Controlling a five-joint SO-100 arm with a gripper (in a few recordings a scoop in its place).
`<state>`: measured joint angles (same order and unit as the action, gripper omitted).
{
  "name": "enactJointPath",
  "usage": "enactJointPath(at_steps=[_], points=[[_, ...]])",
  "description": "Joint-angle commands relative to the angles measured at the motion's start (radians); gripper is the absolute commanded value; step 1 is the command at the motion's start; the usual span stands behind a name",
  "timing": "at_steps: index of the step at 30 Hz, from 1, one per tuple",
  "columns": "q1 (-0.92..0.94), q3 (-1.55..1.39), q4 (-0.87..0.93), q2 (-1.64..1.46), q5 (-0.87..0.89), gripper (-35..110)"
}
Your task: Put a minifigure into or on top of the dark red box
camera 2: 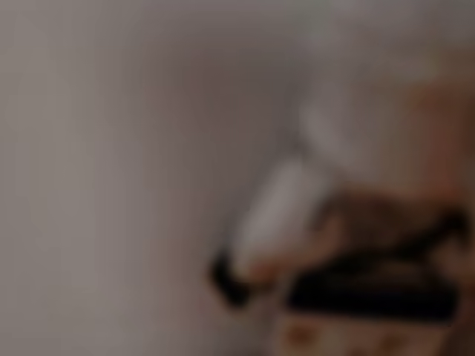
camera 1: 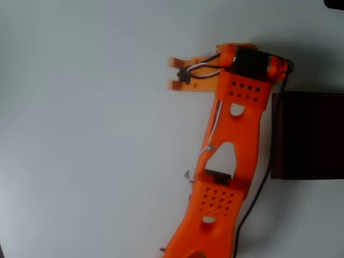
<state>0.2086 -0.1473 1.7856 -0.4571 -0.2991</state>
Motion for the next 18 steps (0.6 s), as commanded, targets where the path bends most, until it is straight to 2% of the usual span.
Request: enactJointPath(at_steps=[1,18], points=[[0.014,0.048,0.025,-0.017,-0.032,20],[0.035,0.028,0.026,0.025,-0.012,17]])
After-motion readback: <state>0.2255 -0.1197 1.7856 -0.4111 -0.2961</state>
